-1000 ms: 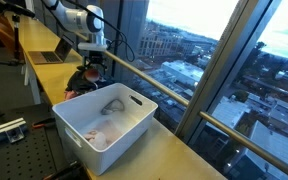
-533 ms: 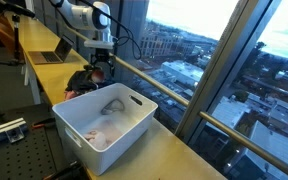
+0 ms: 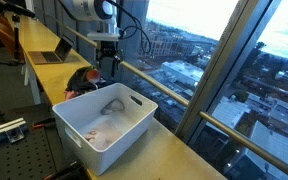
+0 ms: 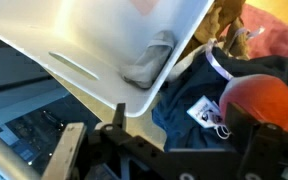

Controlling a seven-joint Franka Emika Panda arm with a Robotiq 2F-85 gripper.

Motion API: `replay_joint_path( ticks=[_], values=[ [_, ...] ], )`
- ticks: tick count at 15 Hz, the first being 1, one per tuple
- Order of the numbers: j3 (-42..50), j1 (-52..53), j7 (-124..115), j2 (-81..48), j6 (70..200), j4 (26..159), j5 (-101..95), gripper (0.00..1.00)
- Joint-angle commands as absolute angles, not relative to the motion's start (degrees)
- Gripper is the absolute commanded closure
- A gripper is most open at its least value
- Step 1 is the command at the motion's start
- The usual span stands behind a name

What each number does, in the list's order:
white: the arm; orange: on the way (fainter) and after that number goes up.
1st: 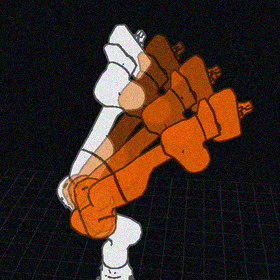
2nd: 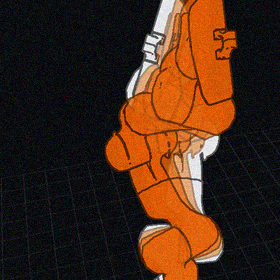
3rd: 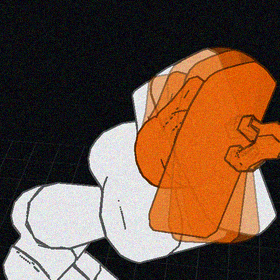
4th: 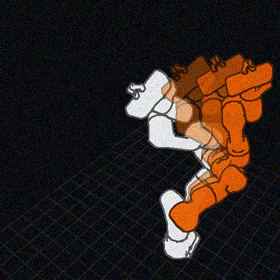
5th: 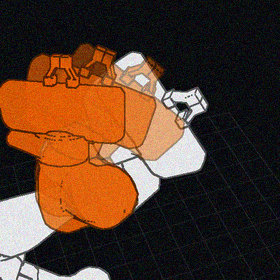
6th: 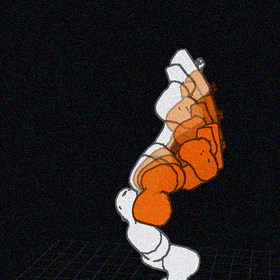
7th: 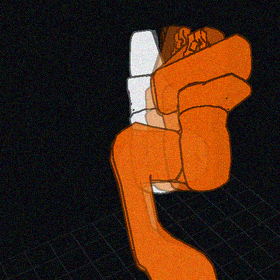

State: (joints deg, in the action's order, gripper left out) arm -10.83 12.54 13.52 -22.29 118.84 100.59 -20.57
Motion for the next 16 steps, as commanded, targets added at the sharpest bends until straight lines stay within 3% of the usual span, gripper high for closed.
replay_joint_path(
  ticks=[1, 7, 16],
  values=[
    [-9.7, 10.0, 14.4, -17.4, 121.8, 109.4, -18.7, 0.00],
    [-8.4, 5.8, 14.9, -18.3, 129.2, 119.5, -15.1, 0.00],
    [-9.5, 6.2, 15.1, -21.0, 133.5, 123.2, -12.3, 0.00]
  ],
)
